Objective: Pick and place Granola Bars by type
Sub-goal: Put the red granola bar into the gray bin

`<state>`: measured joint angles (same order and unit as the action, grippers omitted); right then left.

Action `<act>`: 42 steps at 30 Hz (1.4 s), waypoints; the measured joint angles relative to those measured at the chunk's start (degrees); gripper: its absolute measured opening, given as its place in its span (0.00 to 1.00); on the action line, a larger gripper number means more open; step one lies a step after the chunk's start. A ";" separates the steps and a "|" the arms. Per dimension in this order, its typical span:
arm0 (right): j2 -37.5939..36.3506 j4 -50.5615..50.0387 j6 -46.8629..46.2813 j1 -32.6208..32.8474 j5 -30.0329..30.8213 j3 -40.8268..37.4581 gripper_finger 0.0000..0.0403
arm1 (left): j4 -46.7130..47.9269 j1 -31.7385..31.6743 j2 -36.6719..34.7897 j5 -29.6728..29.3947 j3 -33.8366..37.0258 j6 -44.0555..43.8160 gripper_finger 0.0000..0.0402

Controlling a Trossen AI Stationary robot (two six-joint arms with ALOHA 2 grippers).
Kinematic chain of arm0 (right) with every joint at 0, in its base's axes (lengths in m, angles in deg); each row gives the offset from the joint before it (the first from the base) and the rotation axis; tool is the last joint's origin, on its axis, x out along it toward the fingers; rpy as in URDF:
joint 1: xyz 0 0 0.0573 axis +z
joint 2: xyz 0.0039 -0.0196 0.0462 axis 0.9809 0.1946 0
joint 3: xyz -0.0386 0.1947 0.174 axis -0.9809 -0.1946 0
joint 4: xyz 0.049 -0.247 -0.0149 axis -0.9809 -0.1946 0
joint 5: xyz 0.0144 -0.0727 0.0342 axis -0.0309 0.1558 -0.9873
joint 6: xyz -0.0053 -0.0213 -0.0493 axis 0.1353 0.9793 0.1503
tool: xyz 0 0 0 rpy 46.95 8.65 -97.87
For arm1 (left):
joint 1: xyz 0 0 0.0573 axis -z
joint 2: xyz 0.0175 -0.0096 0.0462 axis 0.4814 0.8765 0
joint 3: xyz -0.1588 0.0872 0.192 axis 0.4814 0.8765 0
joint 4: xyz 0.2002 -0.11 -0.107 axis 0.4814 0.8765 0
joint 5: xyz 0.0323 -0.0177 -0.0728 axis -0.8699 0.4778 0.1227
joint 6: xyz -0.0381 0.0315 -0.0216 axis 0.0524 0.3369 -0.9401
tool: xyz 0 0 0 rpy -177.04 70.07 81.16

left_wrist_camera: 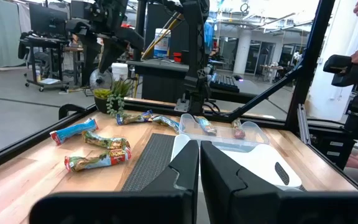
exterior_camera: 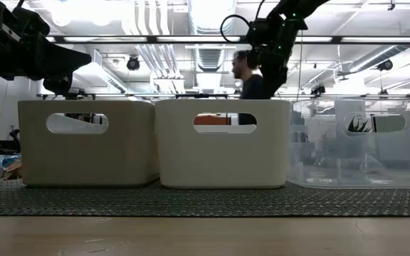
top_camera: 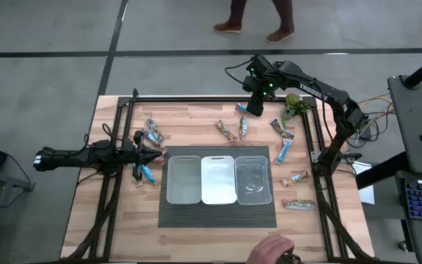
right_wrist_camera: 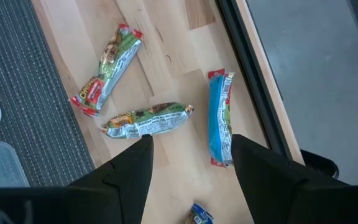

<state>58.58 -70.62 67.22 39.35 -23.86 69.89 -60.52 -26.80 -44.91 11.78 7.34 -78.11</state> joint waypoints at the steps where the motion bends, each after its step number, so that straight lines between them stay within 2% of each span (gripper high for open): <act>1: 0.00 0.05 0.53 -0.02 0.00 -0.35 0.51 | 0.00 0.00 -0.01 0.00 0.00 0.01 0.00; 14: 1.85 4.74 4.48 -0.36 0.01 -6.67 0.51 | 0.00 0.00 -0.02 0.01 0.01 0.02 0.00; 23: 5.75 5.75 9.30 -2.06 0.02 -6.77 0.51 | 0.00 0.00 -0.02 0.01 0.00 0.02 0.00; 42: 7.10 7.56 7.97 -4.24 0.00 -7.40 0.51 | 0.00 0.00 -0.02 0.00 0.02 0.00 0.00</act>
<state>65.68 -63.06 75.19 35.12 -23.86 62.48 -60.52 -26.80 -44.93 11.78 7.36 -78.11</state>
